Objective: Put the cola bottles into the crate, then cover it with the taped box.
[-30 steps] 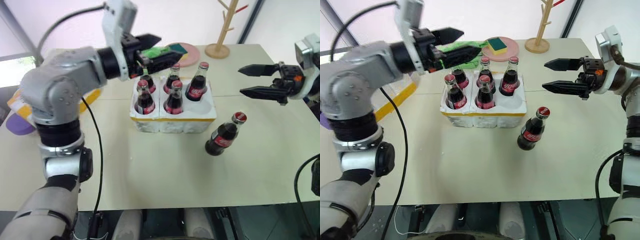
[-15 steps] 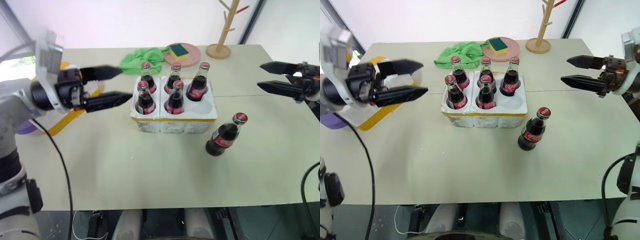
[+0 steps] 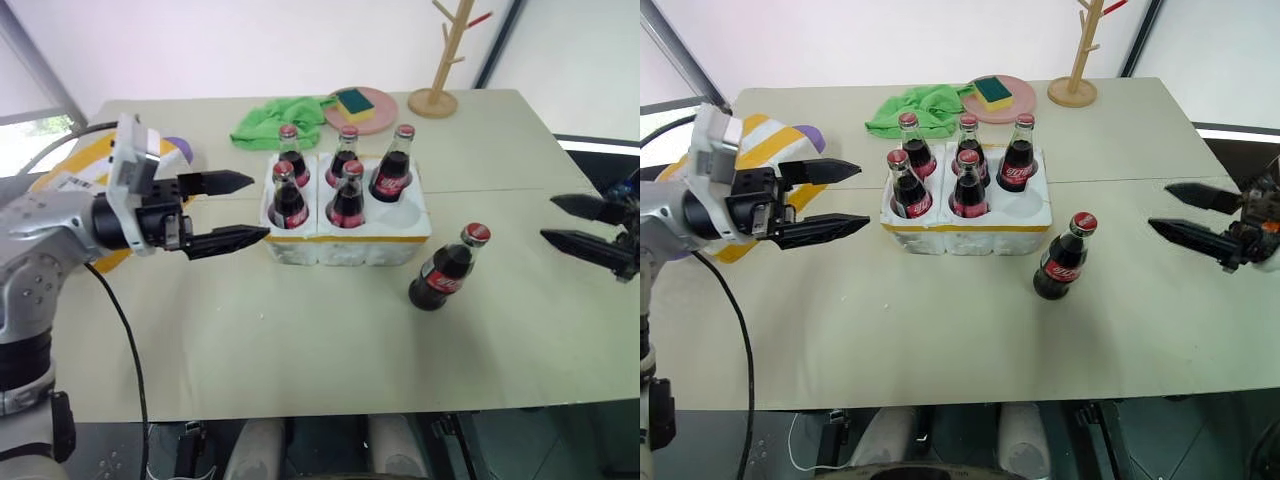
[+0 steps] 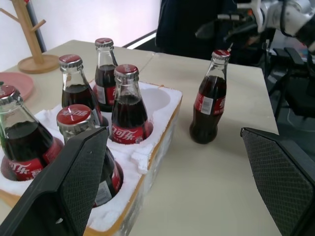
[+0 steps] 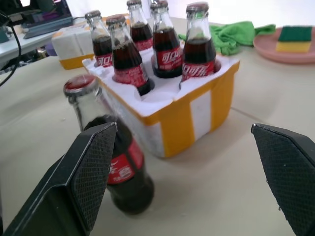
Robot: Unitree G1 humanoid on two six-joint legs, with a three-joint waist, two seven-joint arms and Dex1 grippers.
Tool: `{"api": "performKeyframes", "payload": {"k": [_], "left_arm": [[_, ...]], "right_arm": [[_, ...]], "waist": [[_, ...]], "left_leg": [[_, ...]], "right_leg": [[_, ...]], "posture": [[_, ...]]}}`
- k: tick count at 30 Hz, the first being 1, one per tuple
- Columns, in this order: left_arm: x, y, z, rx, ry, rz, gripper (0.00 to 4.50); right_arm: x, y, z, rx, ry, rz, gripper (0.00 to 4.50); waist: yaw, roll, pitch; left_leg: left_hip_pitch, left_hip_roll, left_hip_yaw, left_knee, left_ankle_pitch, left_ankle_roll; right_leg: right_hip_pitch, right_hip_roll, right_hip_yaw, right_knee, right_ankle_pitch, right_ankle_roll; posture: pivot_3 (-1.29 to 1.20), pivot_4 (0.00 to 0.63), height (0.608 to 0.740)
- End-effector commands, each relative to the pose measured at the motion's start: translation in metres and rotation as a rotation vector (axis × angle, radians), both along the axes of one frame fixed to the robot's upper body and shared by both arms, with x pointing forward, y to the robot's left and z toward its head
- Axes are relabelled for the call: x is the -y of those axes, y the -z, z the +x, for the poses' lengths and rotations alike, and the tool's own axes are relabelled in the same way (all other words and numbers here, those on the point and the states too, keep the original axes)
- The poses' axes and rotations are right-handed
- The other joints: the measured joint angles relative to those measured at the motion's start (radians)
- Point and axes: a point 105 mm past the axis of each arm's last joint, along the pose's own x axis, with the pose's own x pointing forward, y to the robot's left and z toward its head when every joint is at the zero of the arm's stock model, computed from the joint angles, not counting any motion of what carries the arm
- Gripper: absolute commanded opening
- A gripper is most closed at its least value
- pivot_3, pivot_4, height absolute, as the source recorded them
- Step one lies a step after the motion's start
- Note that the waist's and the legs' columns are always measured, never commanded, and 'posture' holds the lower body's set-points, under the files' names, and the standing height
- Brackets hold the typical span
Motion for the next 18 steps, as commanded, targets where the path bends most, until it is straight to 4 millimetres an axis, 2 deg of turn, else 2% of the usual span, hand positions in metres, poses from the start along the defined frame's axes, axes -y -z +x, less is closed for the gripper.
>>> {"api": "performKeyframes", "payload": {"k": [1, 5, 10, 14, 18], "left_arm": [[0.003, -0.007, -0.002, 0.053, 0.007, 0.006, 4.47], [0.002, -0.009, 0.001, 0.065, -0.011, 0.008, 4.47], [0.002, -0.010, 0.002, 0.069, -0.020, 0.007, 4.47], [0.004, -0.004, 0.001, 0.061, -0.014, 0.031, 4.47], [0.006, -0.003, 0.001, 0.061, -0.008, 0.036, 4.47]], "right_arm": [[-0.011, -0.005, -0.005, 0.053, -0.009, 0.009, 4.50], [-0.021, 0.011, -0.003, 0.028, -0.011, 0.023, 4.50], [-0.034, 0.021, -0.003, -0.008, -0.040, 0.038, 4.50], [-0.047, 0.022, -0.011, -0.024, -0.107, 0.014, 4.50], [-0.051, 0.025, -0.014, -0.037, -0.129, -0.021, 4.50]], "waist": [[0.001, 0.000, 0.000], [0.002, 0.000, 0.000], [0.004, 0.000, 0.000], [0.004, 0.000, 0.000], [0.005, 0.000, 0.000]], "left_leg": [[0.000, 0.000, 0.000, 0.000, 0.000, 0.000], [0.000, 0.000, 0.001, 0.000, 0.000, 0.000], [0.000, 0.000, 0.001, 0.000, 0.000, 0.000], [0.000, 0.000, 0.001, 0.000, 0.000, 0.000], [0.000, 0.000, 0.001, 0.000, 0.000, 0.000]], "right_leg": [[0.000, 0.000, 0.000, 0.000, 0.000, 0.000], [0.000, 0.000, 0.001, 0.000, 0.000, 0.000], [0.000, 0.000, 0.001, 0.000, 0.000, 0.000], [0.000, 0.000, 0.001, 0.000, 0.000, 0.000], [0.000, 0.000, 0.001, 0.000, 0.000, 0.000]], "posture": [[0.00, 0.150, 0.740], [0.00, 0.150, 0.740], [0.00, 0.150, 0.740], [0.00, 0.150, 0.740], [0.00, 0.150, 0.740]]}}
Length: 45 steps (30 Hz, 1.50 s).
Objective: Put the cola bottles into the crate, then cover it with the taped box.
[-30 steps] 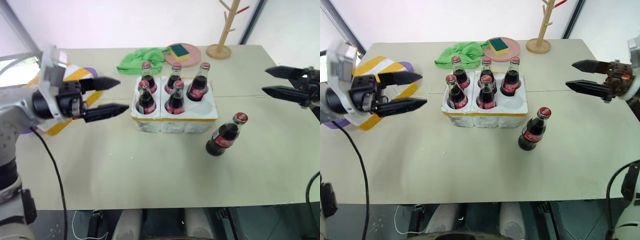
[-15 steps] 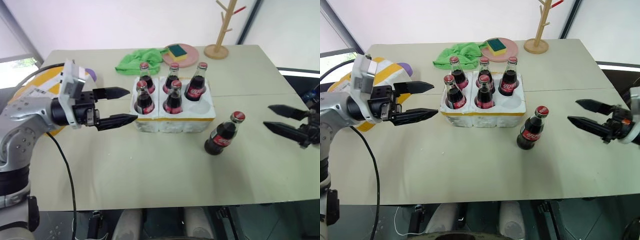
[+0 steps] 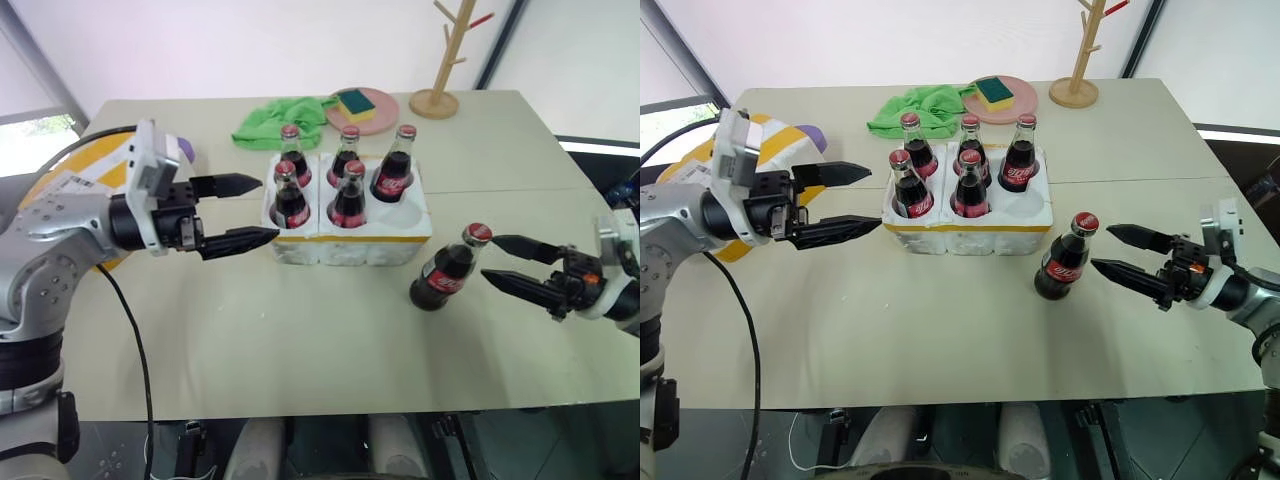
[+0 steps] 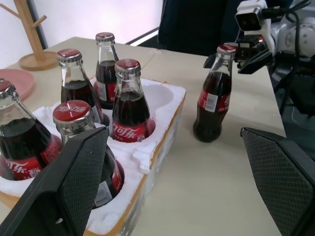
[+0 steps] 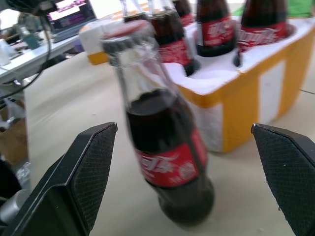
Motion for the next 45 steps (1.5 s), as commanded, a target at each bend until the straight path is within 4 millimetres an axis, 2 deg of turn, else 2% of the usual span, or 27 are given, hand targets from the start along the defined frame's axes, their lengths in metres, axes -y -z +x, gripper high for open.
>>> {"api": "performKeyframes", "payload": {"k": [1, 5, 15, 23, 27, 37, 40, 42, 45], "left_arm": [[0.003, -0.007, -0.003, 0.050, 0.014, 0.014, 4.47], [0.005, -0.003, -0.003, 0.042, 0.031, 0.023, 4.47], [0.013, 0.003, -0.006, 0.031, 0.061, 0.030, 4.47], [0.015, 0.009, -0.012, 0.008, 0.103, 0.044, 4.47], [0.016, 0.016, -0.011, 0.010, 0.113, 0.072, 4.47], [0.019, 0.013, -0.010, 0.020, 0.122, 0.060, 4.47], [0.020, 0.014, -0.010, 0.022, 0.124, 0.064, 4.50], [0.020, 0.015, -0.010, 0.020, 0.123, 0.065, 4.50], [0.020, 0.016, -0.010, 0.020, 0.121, 0.068, 4.50]], "right_arm": [[-0.005, -0.008, -0.004, 0.033, -0.035, -0.036, 4.50], [-0.012, -0.006, -0.005, 0.033, -0.052, -0.045, 4.50], [-0.028, 0.021, 0.004, 0.023, -0.071, -0.068, 4.50], [-0.038, 0.027, 0.013, 0.028, -0.081, -0.038, 4.50], [-0.038, 0.032, 0.015, 0.023, -0.083, -0.031, 4.50], [-0.034, 0.042, 0.026, 0.024, -0.065, -0.029, 4.50], [-0.036, 0.039, 0.030, 0.030, -0.060, -0.001, 3.67], [-0.038, 0.035, 0.031, 0.032, -0.065, 0.016, 2.79], [-0.040, 0.033, 0.029, 0.024, -0.082, 0.018, 2.79]], "waist": [[0.001, 0.000, 0.000], [0.000, 0.000, 0.000], [0.000, 0.000, 0.000], [-0.001, 0.000, 0.000], [0.000, 0.000, 0.000], [-0.002, 0.000, 0.000], [-0.002, 0.000, 0.000], [-0.002, 0.000, 0.000], [-0.001, 0.000, 0.000]], "left_leg": [[0.000, 0.000, 0.000, 0.000, 0.000, 0.000], [0.000, 0.000, 0.000, 0.000, 0.000, 0.000], [0.000, 0.000, 0.000, 0.000, 0.000, 0.000], [0.000, 0.000, 0.000, 0.000, 0.000, 0.000], [0.000, 0.000, 0.000, 0.000, 0.000, 0.000], [0.000, 0.000, 0.000, 0.000, 0.000, 0.000], [0.000, 0.000, 0.000, -0.001, 0.000, 0.000], [0.000, 0.000, 0.000, -0.001, 0.000, 0.000], [0.000, 0.000, 0.000, -0.001, 0.000, 0.000]], "right_leg": [[0.000, 0.000, 0.000, 0.000, 0.000, 0.000], [0.000, 0.000, 0.000, 0.000, 0.000, 0.000], [0.000, 0.000, 0.000, 0.000, 0.000, 0.000], [0.000, 0.000, 0.000, 0.000, 0.000, 0.000], [0.000, 0.000, 0.000, -0.001, 0.000, 0.000], [0.000, 0.000, 0.000, -0.001, 0.000, 0.000], [0.000, 0.000, 0.000, -0.001, 0.000, 0.000], [0.000, 0.000, 0.000, -0.001, 0.000, 0.000], [0.000, 0.000, 0.000, -0.001, 0.000, 0.000]], "posture": [[0.00, 0.150, 0.740], [0.00, 0.150, 0.740], [0.00, 0.150, 0.740], [0.00, 0.150, 0.740], [0.00, 0.150, 0.740], [0.00, 0.150, 0.740], [0.00, 0.150, 0.740], [0.00, 0.150, 0.740], [0.00, 0.150, 0.740]]}}
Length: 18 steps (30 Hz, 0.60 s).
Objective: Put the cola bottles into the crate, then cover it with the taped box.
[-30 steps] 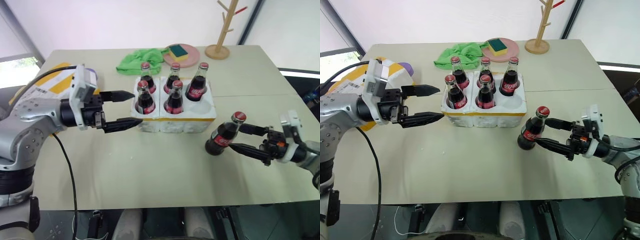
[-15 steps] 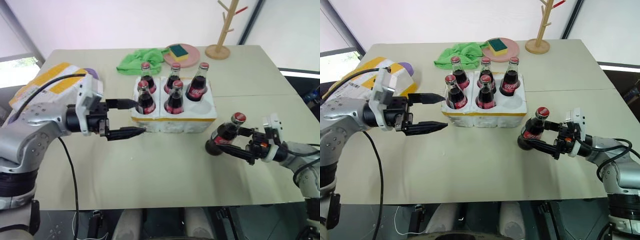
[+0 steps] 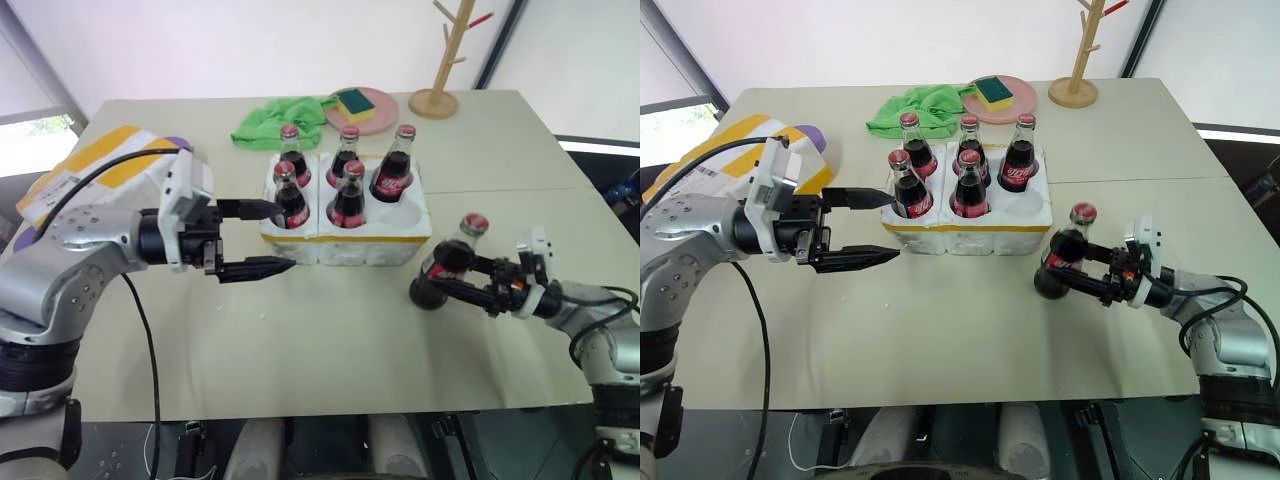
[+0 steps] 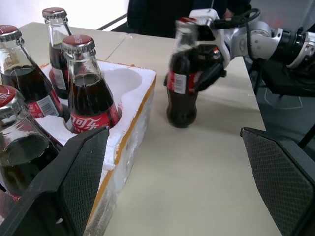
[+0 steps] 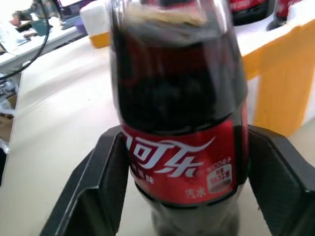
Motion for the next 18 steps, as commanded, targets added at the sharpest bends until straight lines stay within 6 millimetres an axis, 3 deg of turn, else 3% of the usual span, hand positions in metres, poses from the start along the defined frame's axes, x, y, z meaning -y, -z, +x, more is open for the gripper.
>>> {"api": "performKeyframes", "payload": {"k": [1, 9, 18], "left_arm": [[0.000, -0.006, -0.002, 0.044, 0.005, 0.005, 4.50], [0.000, -0.006, -0.002, 0.046, 0.002, 0.006, 4.50], [-0.001, -0.006, 0.000, 0.056, -0.006, 0.002, 4.50]], "right_arm": [[-0.006, -0.012, -0.003, 0.023, -0.041, 0.027, 2.79], [-0.012, -0.042, -0.007, 0.039, -0.070, 0.047, 2.79], [-0.006, -0.107, 0.003, 0.164, -0.087, 0.127, 2.79]], "waist": [[0.000, 0.000, 0.000], [0.001, 0.000, 0.000], [-0.002, 0.000, 0.000]], "left_leg": [[0.000, 0.000, 0.000, 0.000, 0.000, 0.000], [-0.001, 0.000, 0.000, -0.001, 0.000, 0.000], [-0.001, 0.000, 0.000, -0.001, 0.000, 0.000]], "right_leg": [[0.000, 0.000, 0.000, 0.000, 0.000, 0.000], [-0.001, 0.000, 0.000, 0.000, 0.000, 0.000], [-0.002, 0.000, 0.000, 0.000, 0.000, 0.000]], "posture": [[0.00, 0.150, 0.740], [0.00, 0.150, 0.740], [0.00, 0.150, 0.740]]}}
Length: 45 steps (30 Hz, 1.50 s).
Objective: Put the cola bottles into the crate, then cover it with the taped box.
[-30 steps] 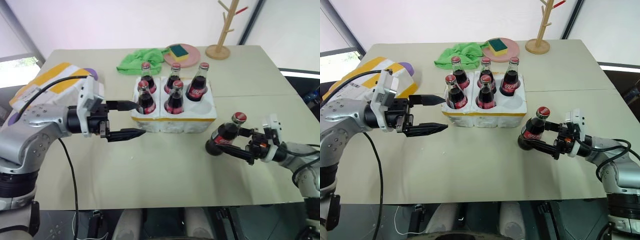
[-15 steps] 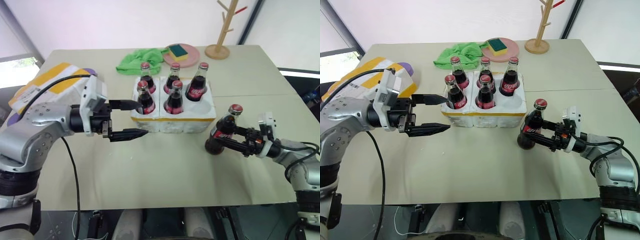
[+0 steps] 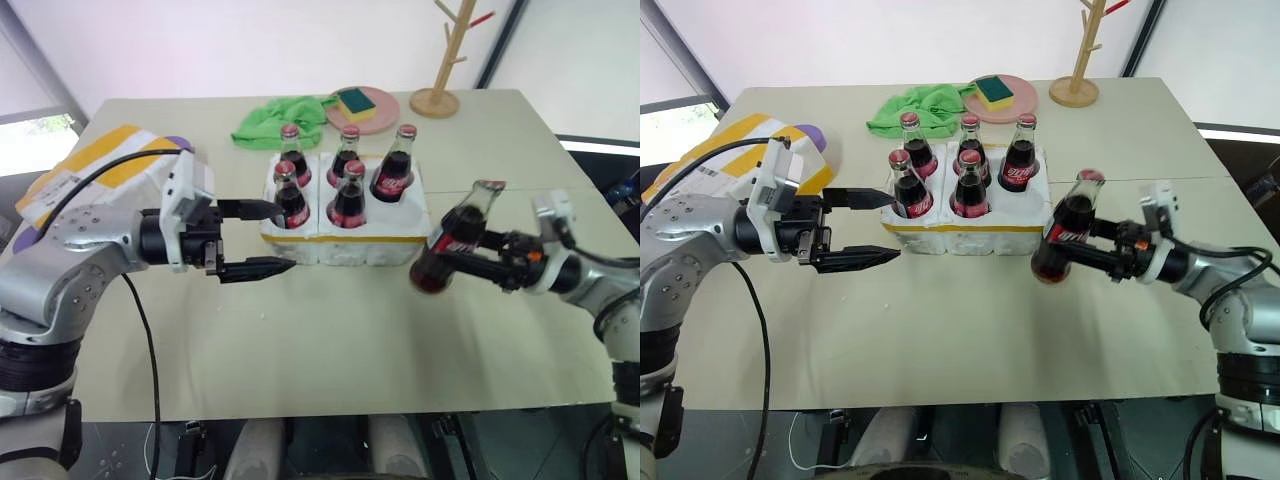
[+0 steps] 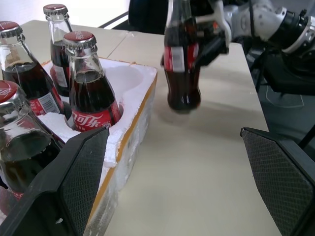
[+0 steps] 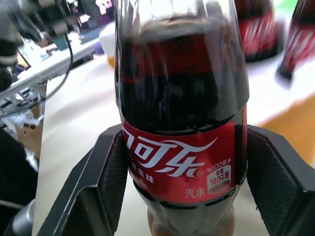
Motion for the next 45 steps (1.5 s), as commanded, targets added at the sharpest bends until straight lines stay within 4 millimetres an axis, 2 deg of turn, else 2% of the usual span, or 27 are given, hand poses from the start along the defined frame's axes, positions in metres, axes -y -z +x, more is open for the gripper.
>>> {"api": "performKeyframes", "payload": {"k": [1, 7, 10, 19, 28, 40, 42, 44, 45], "left_arm": [[0.001, -0.006, -0.001, 0.043, 0.003, -0.005, 4.50], [0.000, -0.006, -0.001, 0.050, -0.010, -0.013, 4.50], [0.000, -0.005, -0.001, 0.055, -0.018, -0.012, 4.50], [-0.003, -0.008, -0.004, 0.062, -0.049, -0.022, 4.50], [-0.003, -0.008, -0.006, 0.061, -0.060, -0.020, 4.50], [-0.006, -0.007, -0.004, 0.070, -0.084, -0.019, 4.50], [-0.006, -0.007, -0.004, 0.070, -0.088, -0.019, 4.50], [-0.006, -0.007, -0.004, 0.071, -0.093, -0.019, 4.50], [-0.007, -0.006, -0.004, 0.071, -0.096, -0.018, 4.50]], "right_arm": [[-0.001, -0.051, 0.000, 0.154, -0.034, 0.079, 2.79], [-0.015, -0.091, 0.016, 0.228, -0.084, 0.198, 2.79], [-0.019, -0.097, 0.026, 0.234, -0.092, 0.227, 2.79], [-0.041, -0.067, 0.054, 0.222, -0.076, 0.135, 2.79], [-0.043, -0.056, 0.076, 0.214, -0.015, 0.126, 2.79], [-0.055, -0.018, 0.066, 0.230, -0.119, -0.087, 2.79], [-0.058, -0.014, 0.068, 0.225, -0.118, -0.109, 3.81], [-0.061, -0.011, 0.069, 0.229, -0.122, -0.132, 4.44], [-0.061, -0.009, 0.069, 0.233, -0.127, -0.140, 4.44]], "waist": [[-0.002, 0.000, 0.000], [-0.003, 0.000, 0.000], [-0.002, 0.000, 0.000], [-0.002, 0.000, 0.000], [-0.004, 0.000, 0.000], [-0.005, 0.000, 0.000], [-0.008, 0.000, 0.000], [-0.008, 0.000, 0.000], [-0.007, 0.000, 0.000]], "left_leg": [[0.000, 0.000, 0.000, 0.000, 0.000, 0.000], [0.000, 0.000, 0.000, 0.000, 0.000, 0.000], [0.000, 0.000, 0.000, 0.000, 0.000, 0.000], [-0.001, 0.000, 0.000, -0.001, 0.000, 0.000], [-0.001, 0.000, 0.000, -0.001, 0.000, 0.000], [-0.001, 0.000, 0.000, -0.001, 0.000, 0.000], [-0.001, 0.000, 0.000, -0.001, 0.000, 0.000], [-0.001, 0.000, 0.000, -0.001, 0.000, 0.000], [-0.001, 0.000, 0.000, -0.001, 0.000, 0.000]], "right_leg": [[0.000, 0.000, 0.000, 0.000, 0.000, 0.000], [-0.001, 0.000, 0.000, 0.000, 0.000, 0.000], [-0.001, 0.000, 0.000, 0.000, 0.000, 0.000], [-0.001, 0.000, 0.000, -0.001, 0.002, 0.003], [-0.002, 0.000, 0.000, 0.000, 0.002, 0.003], [-0.002, 0.000, 0.000, 0.000, 0.002, 0.003], [-0.002, 0.000, 0.000, 0.000, 0.002, 0.003], [-0.002, 0.001, 0.000, 0.000, 0.002, 0.003], [-0.002, 0.001, 0.000, 0.000, 0.002, 0.003]], "posture": [[0.00, 0.150, 0.740], [0.00, 0.150, 0.740], [0.00, 0.150, 0.740], [0.00, 0.150, 0.740], [0.00, 0.150, 0.740], [0.00, 0.150, 0.740], [0.00, 0.150, 0.740], [0.00, 0.150, 0.740], [0.00, 0.150, 0.740]]}}
